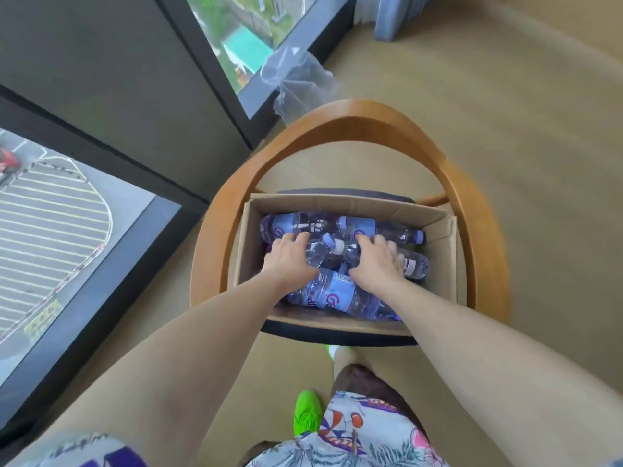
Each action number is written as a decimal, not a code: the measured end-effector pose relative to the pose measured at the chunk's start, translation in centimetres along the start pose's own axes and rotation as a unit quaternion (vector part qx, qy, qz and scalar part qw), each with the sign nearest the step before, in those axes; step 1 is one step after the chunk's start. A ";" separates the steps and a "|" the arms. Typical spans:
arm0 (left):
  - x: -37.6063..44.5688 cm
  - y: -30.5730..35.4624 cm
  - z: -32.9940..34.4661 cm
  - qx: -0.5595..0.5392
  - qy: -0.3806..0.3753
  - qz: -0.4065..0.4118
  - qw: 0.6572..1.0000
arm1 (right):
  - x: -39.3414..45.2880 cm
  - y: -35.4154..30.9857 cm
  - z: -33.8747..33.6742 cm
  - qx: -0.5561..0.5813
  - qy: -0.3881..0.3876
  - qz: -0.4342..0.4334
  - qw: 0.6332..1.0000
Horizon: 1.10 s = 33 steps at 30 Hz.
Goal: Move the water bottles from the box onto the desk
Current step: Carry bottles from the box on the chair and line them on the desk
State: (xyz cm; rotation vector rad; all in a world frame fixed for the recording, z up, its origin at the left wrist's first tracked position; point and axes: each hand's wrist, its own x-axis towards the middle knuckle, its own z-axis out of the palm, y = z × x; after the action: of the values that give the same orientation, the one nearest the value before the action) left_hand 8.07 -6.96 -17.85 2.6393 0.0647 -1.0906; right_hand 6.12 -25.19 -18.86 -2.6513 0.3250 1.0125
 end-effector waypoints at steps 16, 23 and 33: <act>3.0 -1.3 0.3 -0.079 -0.030 0.024 0.996 | 2.2 3.0 0.3 0.001 0.082 -0.063 0.995; 0.7 -0.6 -1.8 -0.110 0.001 0.049 0.993 | 0.2 2.8 -2.4 0.117 0.088 -0.133 0.980; -9.7 -3.3 -7.2 -0.241 0.140 0.011 0.960 | -7.6 -4.7 -6.6 0.289 0.121 -0.199 0.928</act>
State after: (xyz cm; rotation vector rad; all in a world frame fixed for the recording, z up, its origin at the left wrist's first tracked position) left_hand 5.55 -1.15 -7.03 2.3149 0.3174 -0.5877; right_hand 6.09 -22.23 -8.19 -2.1639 0.0991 0.3802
